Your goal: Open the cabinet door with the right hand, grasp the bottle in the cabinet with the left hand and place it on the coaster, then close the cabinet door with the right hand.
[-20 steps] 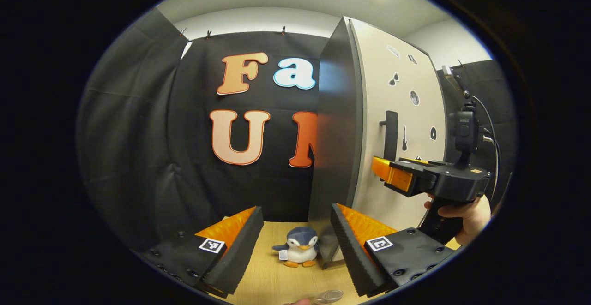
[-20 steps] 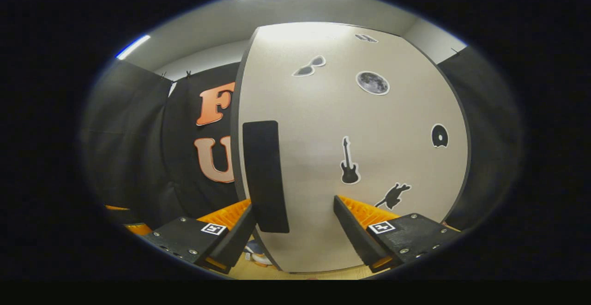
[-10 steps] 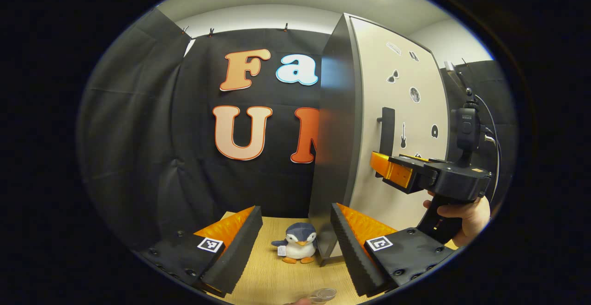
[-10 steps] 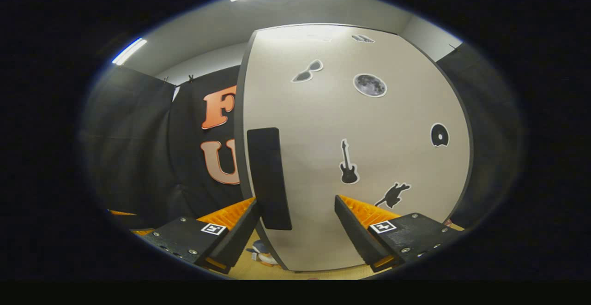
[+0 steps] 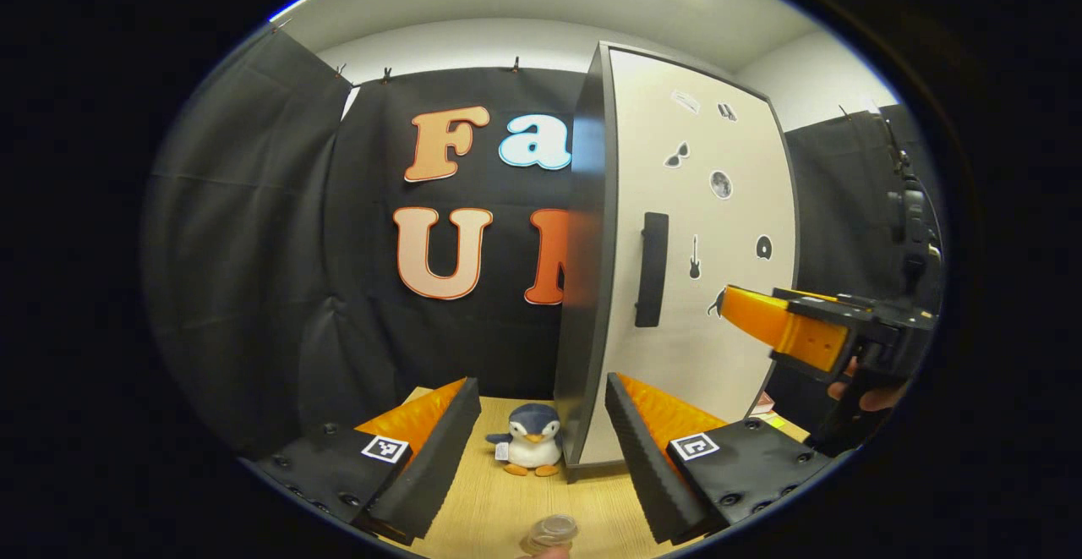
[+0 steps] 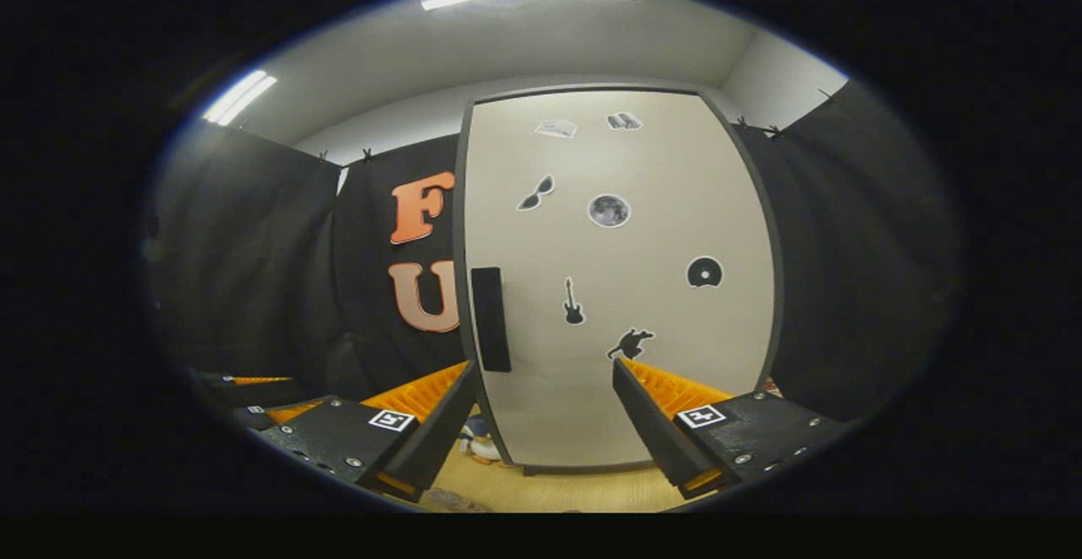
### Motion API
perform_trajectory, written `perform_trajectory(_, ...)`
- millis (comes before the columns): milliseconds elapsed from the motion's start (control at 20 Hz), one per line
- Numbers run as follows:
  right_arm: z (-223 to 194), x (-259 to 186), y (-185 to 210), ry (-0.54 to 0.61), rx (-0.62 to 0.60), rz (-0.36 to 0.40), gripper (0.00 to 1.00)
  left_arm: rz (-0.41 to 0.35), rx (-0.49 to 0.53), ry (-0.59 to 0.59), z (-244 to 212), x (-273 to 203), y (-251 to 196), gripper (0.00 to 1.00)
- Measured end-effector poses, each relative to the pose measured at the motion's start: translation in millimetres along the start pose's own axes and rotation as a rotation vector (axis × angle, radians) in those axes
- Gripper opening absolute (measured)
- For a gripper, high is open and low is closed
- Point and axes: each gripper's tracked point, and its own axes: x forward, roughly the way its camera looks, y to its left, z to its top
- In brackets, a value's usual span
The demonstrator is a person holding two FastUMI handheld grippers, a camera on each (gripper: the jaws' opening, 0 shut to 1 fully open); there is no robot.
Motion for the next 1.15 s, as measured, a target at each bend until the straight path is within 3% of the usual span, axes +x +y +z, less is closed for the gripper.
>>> perform_trajectory(500,5.5,-110.6,-15.5,0.022,0.003,-0.02,0.97,0.045,-0.011,0.002,-0.2,-41.2,-19.0,0.95)
perform_trajectory(900,6.7,-123.5,-16.4,0.006,0.035,-0.035,1.0,0.034,0.014,-0.014,6.7,-58.6,-31.5,0.95)
perform_trajectory(1150,7.5,-130.9,-21.4,0.006,0.036,-0.039,0.96,0.016,0.008,-0.004,6.3,-62.4,-45.4,0.96)
